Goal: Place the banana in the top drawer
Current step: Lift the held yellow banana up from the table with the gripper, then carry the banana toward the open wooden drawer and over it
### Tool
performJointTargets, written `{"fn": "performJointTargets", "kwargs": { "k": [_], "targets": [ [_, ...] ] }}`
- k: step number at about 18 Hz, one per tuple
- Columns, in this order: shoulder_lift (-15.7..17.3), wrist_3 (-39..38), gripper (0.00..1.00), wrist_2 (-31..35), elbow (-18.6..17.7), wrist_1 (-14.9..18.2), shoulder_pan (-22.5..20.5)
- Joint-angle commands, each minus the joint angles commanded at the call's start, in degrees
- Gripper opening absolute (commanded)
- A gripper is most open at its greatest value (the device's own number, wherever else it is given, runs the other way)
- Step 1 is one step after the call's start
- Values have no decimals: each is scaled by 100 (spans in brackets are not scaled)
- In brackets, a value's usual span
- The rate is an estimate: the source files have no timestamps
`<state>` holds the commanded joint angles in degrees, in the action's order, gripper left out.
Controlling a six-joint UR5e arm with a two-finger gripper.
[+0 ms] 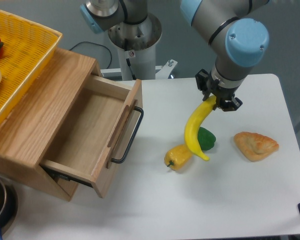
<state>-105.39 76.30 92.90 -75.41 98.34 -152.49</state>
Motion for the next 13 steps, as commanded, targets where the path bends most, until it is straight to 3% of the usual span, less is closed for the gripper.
{"fn": "performJointTargets", "kwargs": {
  "k": [7, 13],
  "targets": [
    [281, -492, 12, -123, 88, 562, 307],
    [606, -914, 12, -483, 88, 800, 589]
  ]
}}
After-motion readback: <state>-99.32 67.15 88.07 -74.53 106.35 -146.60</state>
